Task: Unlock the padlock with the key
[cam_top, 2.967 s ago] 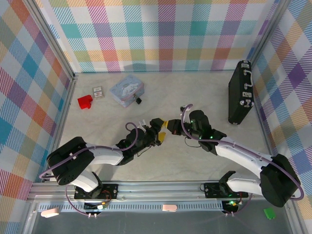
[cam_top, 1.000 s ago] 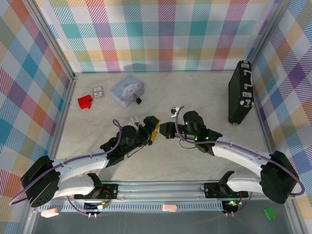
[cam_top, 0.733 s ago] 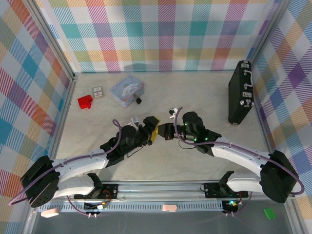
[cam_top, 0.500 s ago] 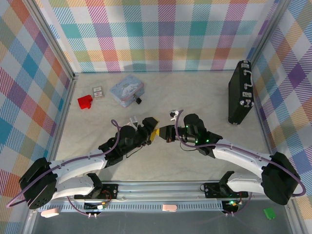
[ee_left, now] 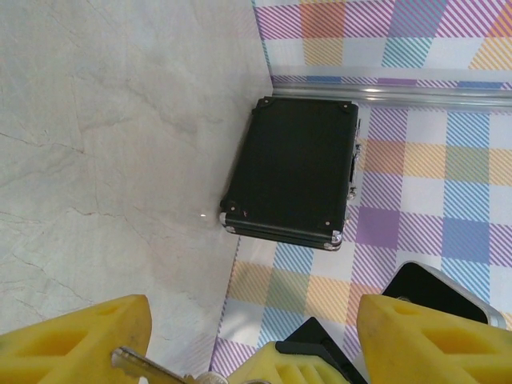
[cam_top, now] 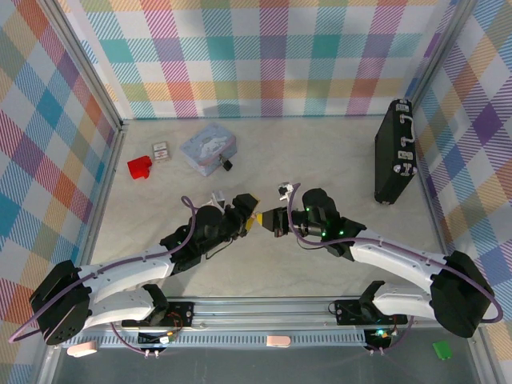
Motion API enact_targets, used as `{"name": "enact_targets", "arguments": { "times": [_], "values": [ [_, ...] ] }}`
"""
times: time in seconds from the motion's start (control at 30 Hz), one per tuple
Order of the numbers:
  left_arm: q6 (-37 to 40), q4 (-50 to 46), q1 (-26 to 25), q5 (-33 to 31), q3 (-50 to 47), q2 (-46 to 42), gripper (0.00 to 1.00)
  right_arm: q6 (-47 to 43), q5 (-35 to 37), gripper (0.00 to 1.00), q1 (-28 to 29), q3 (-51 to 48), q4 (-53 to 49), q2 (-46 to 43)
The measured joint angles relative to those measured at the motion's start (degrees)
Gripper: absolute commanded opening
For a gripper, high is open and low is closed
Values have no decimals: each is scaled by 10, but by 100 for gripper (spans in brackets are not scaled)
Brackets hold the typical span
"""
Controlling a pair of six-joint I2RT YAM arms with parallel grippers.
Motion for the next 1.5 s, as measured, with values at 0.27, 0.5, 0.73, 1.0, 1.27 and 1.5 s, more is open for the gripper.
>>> {"name": "enact_targets", "arguments": {
  "times": [0.27,0.5,0.73,1.0,1.27,1.5],
  "values": [
    [10,-8,1,-7,0,-16,51,-18,0,0,3,-2,-1,-7],
    [14,-14,3,-12,0,-23,40,-19,0,0,3,-10,-1,-8],
    [15,-22,3,-17,0,-29,30,-19,1,0,3,-10,-1,-9],
    [15,-23,3,-17,0,-29,17,-19,4,0,3,-10,-1,-19],
    [21,-36,3,-21,0,-29,9,-19,9,15,5,-10,-1,-22],
    [45,-54,3,-32,14,-29,3,15,31,50,7,-5,-23,-28]
  ]
}}
